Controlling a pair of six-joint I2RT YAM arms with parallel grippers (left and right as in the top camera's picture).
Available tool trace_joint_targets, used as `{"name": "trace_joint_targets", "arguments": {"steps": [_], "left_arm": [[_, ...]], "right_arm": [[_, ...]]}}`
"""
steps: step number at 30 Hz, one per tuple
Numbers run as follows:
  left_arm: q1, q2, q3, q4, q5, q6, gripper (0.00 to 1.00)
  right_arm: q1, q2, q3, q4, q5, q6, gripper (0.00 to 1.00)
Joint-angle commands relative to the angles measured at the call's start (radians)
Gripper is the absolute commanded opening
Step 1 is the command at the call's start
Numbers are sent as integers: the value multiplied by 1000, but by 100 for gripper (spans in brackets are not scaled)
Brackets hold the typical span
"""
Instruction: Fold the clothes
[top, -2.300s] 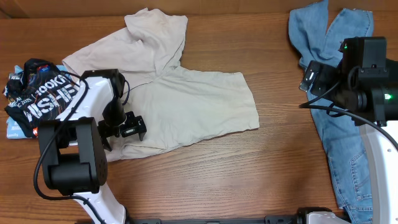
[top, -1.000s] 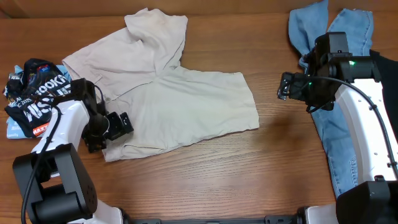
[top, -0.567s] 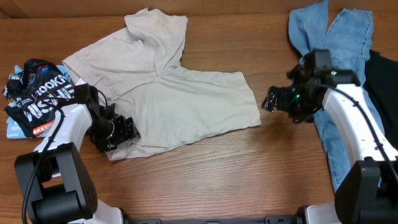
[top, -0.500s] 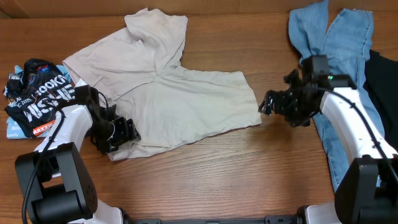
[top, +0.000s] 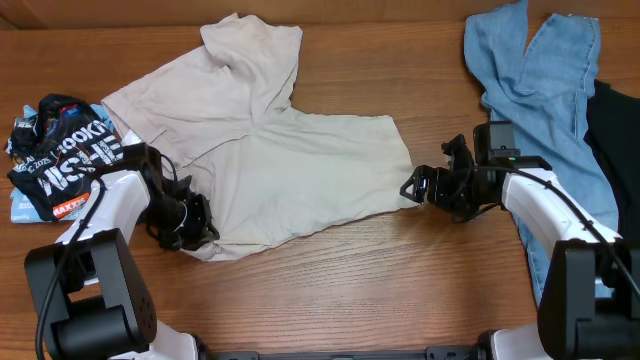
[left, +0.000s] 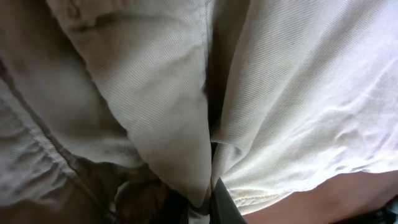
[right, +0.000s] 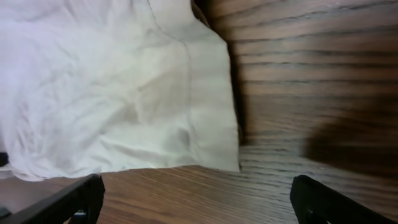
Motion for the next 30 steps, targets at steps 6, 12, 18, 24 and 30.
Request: {"name": "trace_joint_targets", "arguments": {"steps": [6,12,18,24,30], "left_arm": [[-5,1,-13,-30,-37,11,5],[-5,1,-13,-27,-38,11,6],[-5,1,-13,-37,-106,-13,5],[-5,1,-13,-80,-266,-140,4],[-5,1,-13,-119,-315,-166,5]], "right_arm": [[34,109,-13,38,-68,-7,93],[44,126,-12,61,-67,0,12],[11,125,-2,21,23,51,4],[-89,93,18,-104,256,140,4],[-137,-20,17,-303,328,186,4]]}}
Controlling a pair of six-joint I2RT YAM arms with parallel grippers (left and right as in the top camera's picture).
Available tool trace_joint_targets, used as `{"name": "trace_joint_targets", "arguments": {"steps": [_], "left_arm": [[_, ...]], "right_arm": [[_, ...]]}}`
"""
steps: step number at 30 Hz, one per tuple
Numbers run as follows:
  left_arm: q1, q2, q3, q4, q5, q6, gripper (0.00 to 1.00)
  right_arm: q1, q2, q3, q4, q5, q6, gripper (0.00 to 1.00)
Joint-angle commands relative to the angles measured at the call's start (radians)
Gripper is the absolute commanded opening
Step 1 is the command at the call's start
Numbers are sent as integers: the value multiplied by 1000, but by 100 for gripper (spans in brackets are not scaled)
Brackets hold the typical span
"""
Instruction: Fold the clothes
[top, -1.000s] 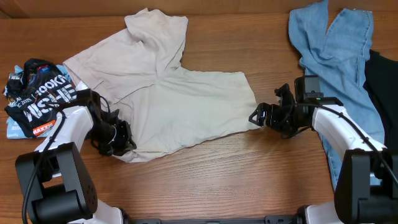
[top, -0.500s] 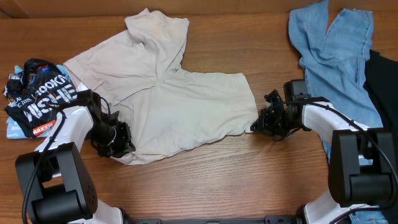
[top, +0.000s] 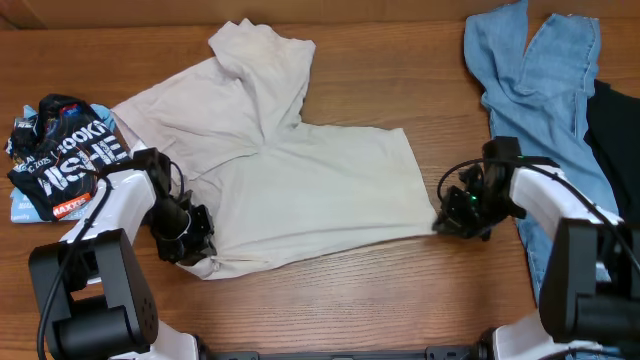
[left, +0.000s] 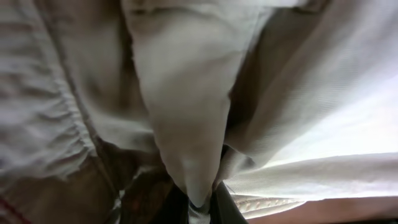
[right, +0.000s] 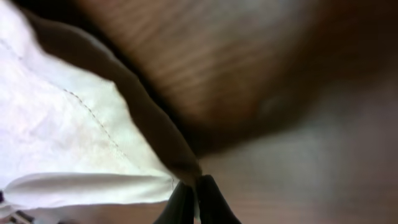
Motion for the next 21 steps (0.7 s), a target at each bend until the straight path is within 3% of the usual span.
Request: {"name": "trace_joint_targets", "arguments": {"steps": [1,11,21], "left_arm": [[19,1,-9,-14,-206,-56,4],[55,1,-6,-40,-388,-208,4],[182,-18,40,-55,-372,-220,4]], "right_arm": [[-45,-101,17,-75,222,69,4],[-27,-343,17,-261,217,82,4],[-26,-429,17,-268,172,92,4]]}}
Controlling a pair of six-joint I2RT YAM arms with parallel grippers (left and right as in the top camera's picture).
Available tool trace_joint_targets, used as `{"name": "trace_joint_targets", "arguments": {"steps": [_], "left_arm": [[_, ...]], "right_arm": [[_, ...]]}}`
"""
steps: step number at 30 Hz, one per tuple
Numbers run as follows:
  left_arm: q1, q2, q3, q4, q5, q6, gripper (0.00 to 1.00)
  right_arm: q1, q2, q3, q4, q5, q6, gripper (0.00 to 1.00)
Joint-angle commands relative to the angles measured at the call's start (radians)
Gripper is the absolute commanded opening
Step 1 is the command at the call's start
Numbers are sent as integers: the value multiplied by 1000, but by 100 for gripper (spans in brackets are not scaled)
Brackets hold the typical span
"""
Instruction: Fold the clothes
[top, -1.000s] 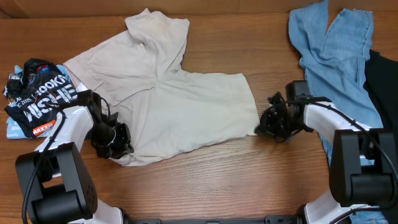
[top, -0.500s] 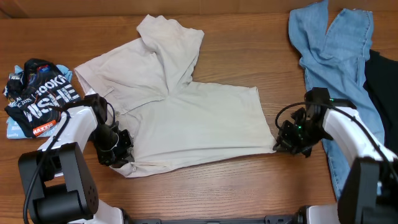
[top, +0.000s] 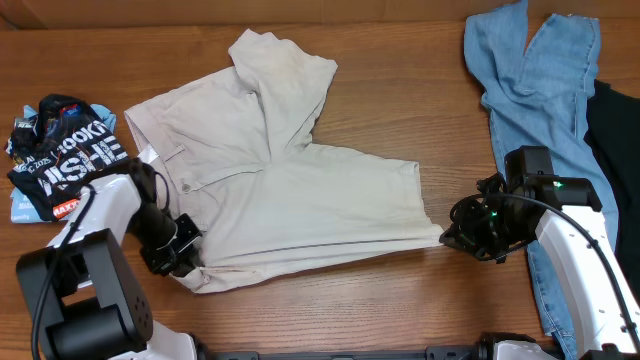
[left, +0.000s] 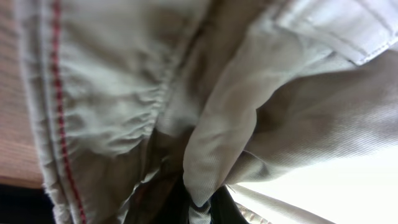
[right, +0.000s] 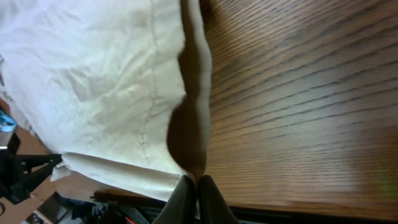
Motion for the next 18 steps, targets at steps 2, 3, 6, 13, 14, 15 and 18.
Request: {"name": "trace_joint_targets", "arguments": {"steps": [2,3,6,13,14,15,18], "left_arm": [[90,-34,59,24,-314,-39,4],[92,-45,67,24,-314,-37,4],[92,-70,100,16,-313,-31,4],[92,-95,219,-73,-333,-1,4],[92,-95,238,-91,-333,0,4],[92,-95,254,-106,-333,12,6],[91,-95,283,-141,-333,29,63]], "right_arm": [[-32,-24,17,14,225,9,4],[-27,-24,17,14,218,8,4],[-10,-24,17,15,191,9,4],[92,-24,17,42,184,58,4],[113,-24,17,59,184,58,4],[132,-24,17,78,184,57,4],[175,-24,17,158,184,49,6]]}}
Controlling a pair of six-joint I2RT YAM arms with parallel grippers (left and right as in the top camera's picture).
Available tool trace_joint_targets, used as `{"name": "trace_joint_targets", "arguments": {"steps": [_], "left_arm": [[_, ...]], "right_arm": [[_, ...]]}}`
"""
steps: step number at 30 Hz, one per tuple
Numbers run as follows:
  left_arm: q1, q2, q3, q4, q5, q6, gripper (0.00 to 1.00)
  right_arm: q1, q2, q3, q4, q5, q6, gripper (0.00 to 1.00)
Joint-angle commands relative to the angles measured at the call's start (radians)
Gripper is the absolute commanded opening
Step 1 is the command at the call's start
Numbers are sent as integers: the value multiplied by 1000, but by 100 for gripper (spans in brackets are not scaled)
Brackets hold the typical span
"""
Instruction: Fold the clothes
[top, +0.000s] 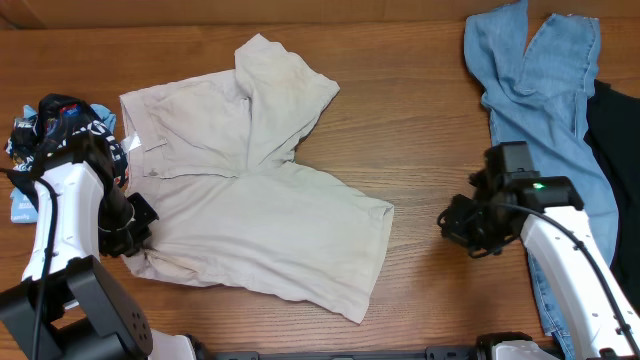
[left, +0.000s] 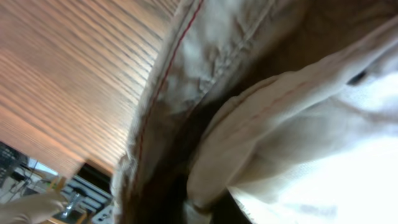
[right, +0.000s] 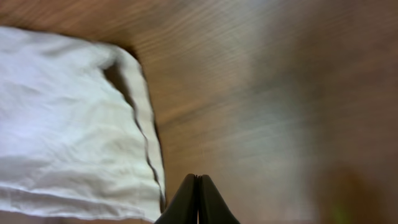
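Observation:
The beige shorts (top: 250, 220) lie spread over the middle-left of the table, one leg pointing to the back and the other slanting toward the front right. My left gripper (top: 128, 240) is shut on the waistband corner at the shorts' left edge. In the left wrist view the cloth (left: 249, 124) fills the frame and bunches into the gripper (left: 202, 208). My right gripper (top: 452, 228) stands to the right of the leg hem, apart from it. In the right wrist view that gripper (right: 198, 182) is shut on nothing over bare wood, with the hem (right: 68, 143) lying to its left.
Blue jeans (top: 540, 70) lie at the back right beside a black garment (top: 615, 130) at the right edge. A black printed garment (top: 55, 125) is bunched at the left edge, close to my left arm. Bare wood (top: 420, 120) separates the shorts from the jeans.
My right gripper has let go of the leg hem and is shut empty. The hem has dropped back to the left. My left gripper has moved left with the waistband, and the shorts shifted with it.
First my left gripper held the waistband while my right gripper stood open at the leg hem. Then the right was shut on the hem. Then the shorts hung stretched between both grippers. Now the right has released and the shorts lie flatter and further left.

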Motion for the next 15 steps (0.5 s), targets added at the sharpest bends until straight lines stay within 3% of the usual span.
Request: {"name": "trace_joint_targets", "arguments": {"steps": [1,2,4,5,10,15], "left_arm": [[0,-23,52,-30,-39,19,68],[0,-23,54,-33,-39,19,70],[0,-23,58,-40,-39,19,76],[0,-23,58,-43,-39,18,77],[-5,-31,58,-26,-17,18,74],[-51,-39,58,77,164,90,72]], "right_arm": [[42,-20,17,79,10,4,8],[46,-20,17,110,10,4,12],[46,-20,18,163,10,4,33],[46,-20,17,184,10,4,38],[46,-20,17,320,-25,-95,42],[46,-2,18,522,-108,-182,48]]}}
